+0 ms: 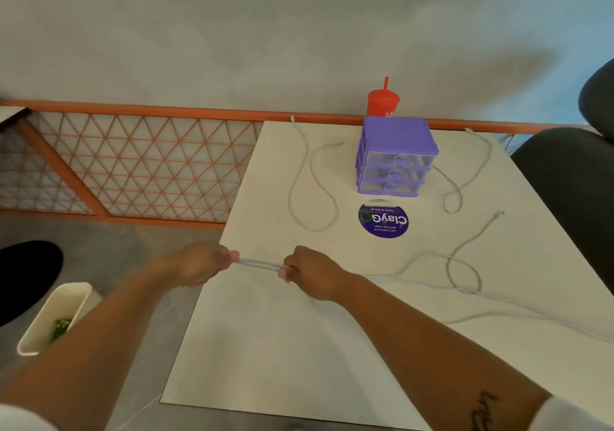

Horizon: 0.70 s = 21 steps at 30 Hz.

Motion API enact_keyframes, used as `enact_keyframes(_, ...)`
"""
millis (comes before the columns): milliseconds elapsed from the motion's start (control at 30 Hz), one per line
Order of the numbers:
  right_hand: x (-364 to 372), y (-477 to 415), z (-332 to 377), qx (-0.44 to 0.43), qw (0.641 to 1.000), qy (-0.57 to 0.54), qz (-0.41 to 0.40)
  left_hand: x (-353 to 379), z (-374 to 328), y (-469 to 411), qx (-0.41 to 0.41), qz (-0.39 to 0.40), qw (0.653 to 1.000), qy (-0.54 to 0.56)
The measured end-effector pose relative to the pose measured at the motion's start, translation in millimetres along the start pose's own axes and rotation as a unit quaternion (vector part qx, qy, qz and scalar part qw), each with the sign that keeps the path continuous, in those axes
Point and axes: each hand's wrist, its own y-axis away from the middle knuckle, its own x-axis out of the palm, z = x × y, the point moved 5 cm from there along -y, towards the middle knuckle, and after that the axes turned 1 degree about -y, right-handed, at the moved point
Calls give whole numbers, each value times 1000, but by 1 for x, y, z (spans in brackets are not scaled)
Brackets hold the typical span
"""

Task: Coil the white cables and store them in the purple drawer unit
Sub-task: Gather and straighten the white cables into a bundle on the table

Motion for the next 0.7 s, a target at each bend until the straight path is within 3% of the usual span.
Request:
enact_keyframes(133, 31, -1, -32, 54, 996, 53, 36, 11, 31, -28, 3, -16, 993, -120)
enact_keyframes(300, 48, 4, -56, 105, 990, 73, 58, 34, 49, -57, 1, 33, 971, -235)
enact_keyframes(433, 56, 4, -66, 109, 986, 94, 82, 45, 47, -66, 3, 55, 961, -270)
enact_keyframes(700, 49, 4, -74, 122, 992, 22, 14, 43, 35, -69, -18, 74, 957, -279)
